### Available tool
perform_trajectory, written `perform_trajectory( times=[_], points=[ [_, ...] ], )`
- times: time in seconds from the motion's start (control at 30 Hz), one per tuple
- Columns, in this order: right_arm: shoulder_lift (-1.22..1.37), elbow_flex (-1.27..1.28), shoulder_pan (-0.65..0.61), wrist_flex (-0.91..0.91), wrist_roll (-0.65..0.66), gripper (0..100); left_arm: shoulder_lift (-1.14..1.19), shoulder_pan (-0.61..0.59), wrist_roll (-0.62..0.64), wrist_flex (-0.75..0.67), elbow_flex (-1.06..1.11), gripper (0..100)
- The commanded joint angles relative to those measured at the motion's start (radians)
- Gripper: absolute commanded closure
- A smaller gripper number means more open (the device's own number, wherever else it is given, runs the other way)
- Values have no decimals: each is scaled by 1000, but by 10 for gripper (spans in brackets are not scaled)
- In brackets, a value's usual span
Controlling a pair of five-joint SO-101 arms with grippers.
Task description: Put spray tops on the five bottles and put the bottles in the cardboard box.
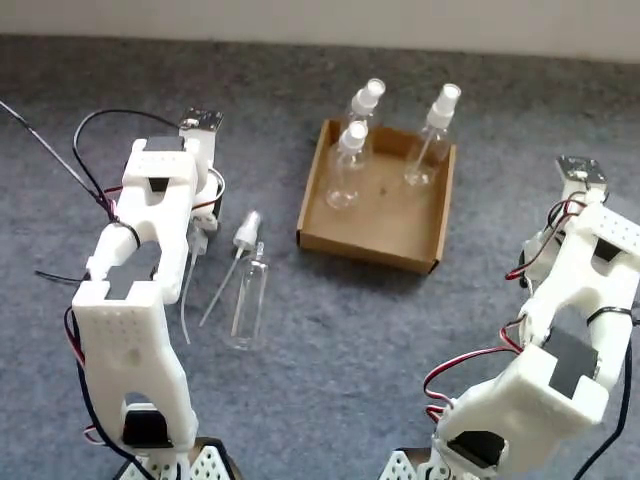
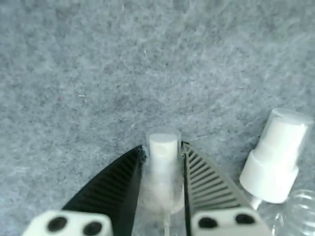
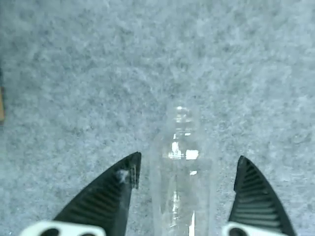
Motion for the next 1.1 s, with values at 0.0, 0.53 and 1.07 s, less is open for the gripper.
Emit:
perform_trajectory(
  times=[0.0, 0.53, 1.07],
  points=[
    [-4, -62, -21, 8, 20, 753, -13, -16, 3, -25, 16, 995],
    [-2, 36, 31, -12, 201, 753, -13, -16, 3, -25, 16, 995],
    [122, 50, 61, -48, 206, 753, -15, -16, 6, -25, 19, 995]
  ],
)
